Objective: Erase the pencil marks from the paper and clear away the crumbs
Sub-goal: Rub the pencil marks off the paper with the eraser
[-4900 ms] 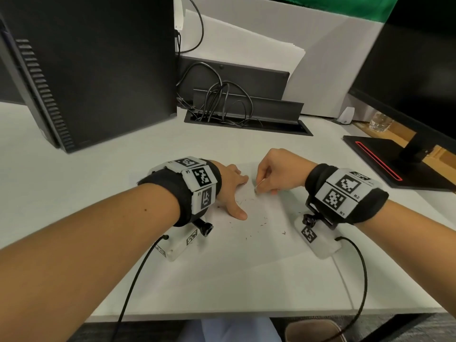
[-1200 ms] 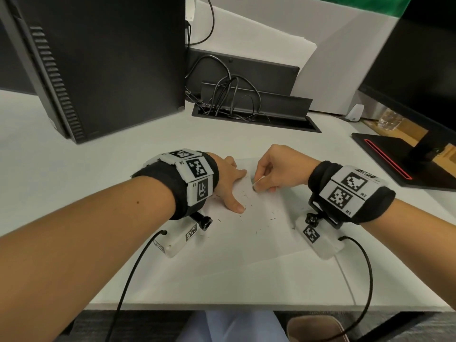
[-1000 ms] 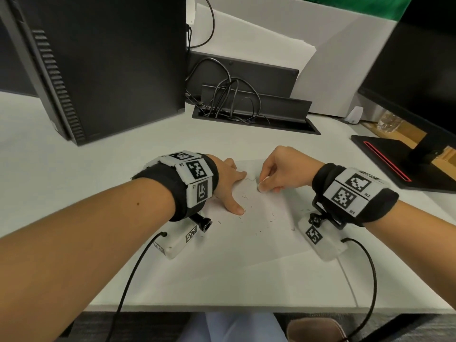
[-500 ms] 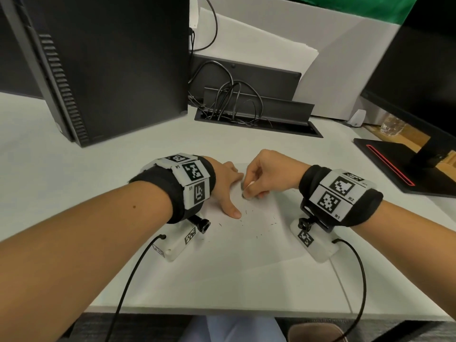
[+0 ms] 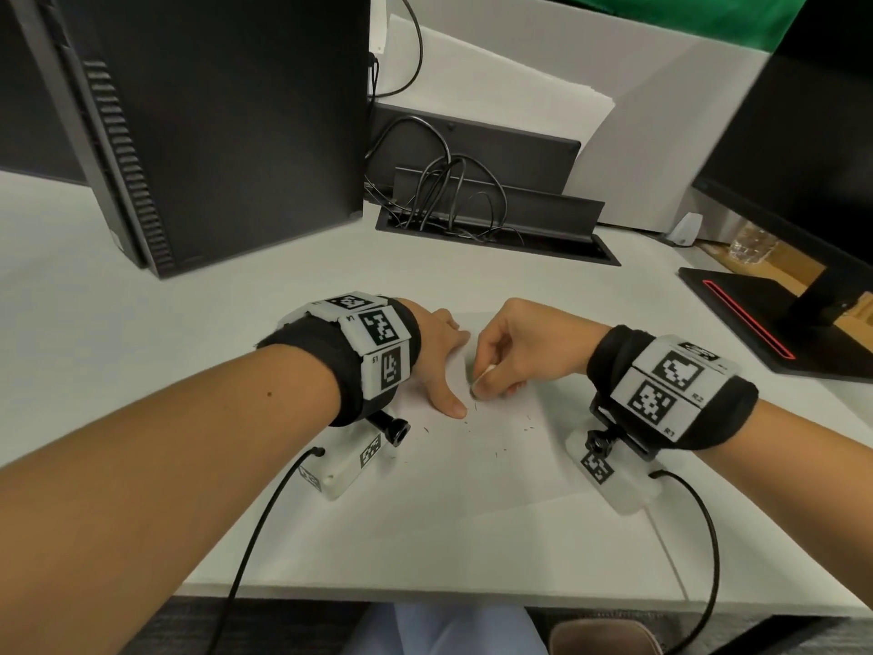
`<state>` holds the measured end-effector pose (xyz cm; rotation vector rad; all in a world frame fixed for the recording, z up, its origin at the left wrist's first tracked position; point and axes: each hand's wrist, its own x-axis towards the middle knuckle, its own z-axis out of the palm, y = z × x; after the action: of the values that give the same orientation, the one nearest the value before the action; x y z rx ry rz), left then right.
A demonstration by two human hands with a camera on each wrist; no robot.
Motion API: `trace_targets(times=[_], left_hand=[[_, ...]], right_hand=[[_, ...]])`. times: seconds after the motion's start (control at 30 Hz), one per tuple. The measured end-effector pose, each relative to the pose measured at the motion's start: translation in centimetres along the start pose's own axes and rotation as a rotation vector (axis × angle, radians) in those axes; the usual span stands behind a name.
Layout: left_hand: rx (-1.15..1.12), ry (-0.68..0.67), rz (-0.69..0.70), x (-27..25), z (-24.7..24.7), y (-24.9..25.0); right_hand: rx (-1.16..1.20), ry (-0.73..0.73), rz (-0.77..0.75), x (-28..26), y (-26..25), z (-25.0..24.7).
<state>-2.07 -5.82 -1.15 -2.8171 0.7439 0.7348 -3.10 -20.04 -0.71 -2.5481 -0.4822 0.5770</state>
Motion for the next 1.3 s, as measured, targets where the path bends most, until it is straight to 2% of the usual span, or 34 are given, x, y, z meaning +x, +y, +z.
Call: trace_targets(times=[0.1,0.23,0.27,0.4,0.47,0.63,0.8,0.93,1.07,1.17,1.27,1.3], left_hand=[[0.023,-0.001,-0.011,-0.1,0.0,0.1],[0.043,-0.016,-0.005,-0.2,-0.1,0.2],[0.042,-0.022,-0.005,-0.2,-0.1,0.2],[-0.028,-0.044,0.009,-0.4,-0.4,-0.8],[-0.058,-0.022,0.001,-0.8,-0.5,-1.7],[-0.095,0.058,0.0,-1.4,-0.3,-2.9],[-0.1,0.021,-0.006,-0.8,-0.1,-2.6],[-0.04,-0.049,-0.021,-0.5,-0.2,-1.9],[-0.021,-0.056,-0.026,-0.4,-0.2,-1.6],[-0.027,-0.053,-0.03,-0.5,-0.3,-1.5],[-0.024,-0.053,-0.028,-0.6,-0.3,-1.5],[-0.022,-0.057,-0.028,-0.7,-0.3,-1.4]], right_hand=[[-0.087,0.141,0.019,0.4,0.5,-0.4],[-0.024,0.006,0.005,-0.2,0.1,0.3],[-0.011,0.016,0.015,-0.3,0.3,0.2],[0.056,0.223,0.069,0.2,1.7,-1.0],[0.102,0.249,0.072,0.3,2.0,-1.2],[0.029,0.156,0.033,0.9,1.8,-1.0],[-0.02,0.009,-0.061,0.9,0.1,0.2],[-0.14,0.183,-0.052,1.6,0.2,-0.1],[-0.031,-0.02,-0.04,0.7,0.3,-0.2],[-0.039,0.069,-0.012,0.1,1.0,-0.8],[-0.037,0.0,-0.001,-0.4,1.6,-1.0],[-0.053,0.025,0.021,-0.5,2.0,-1.3]])
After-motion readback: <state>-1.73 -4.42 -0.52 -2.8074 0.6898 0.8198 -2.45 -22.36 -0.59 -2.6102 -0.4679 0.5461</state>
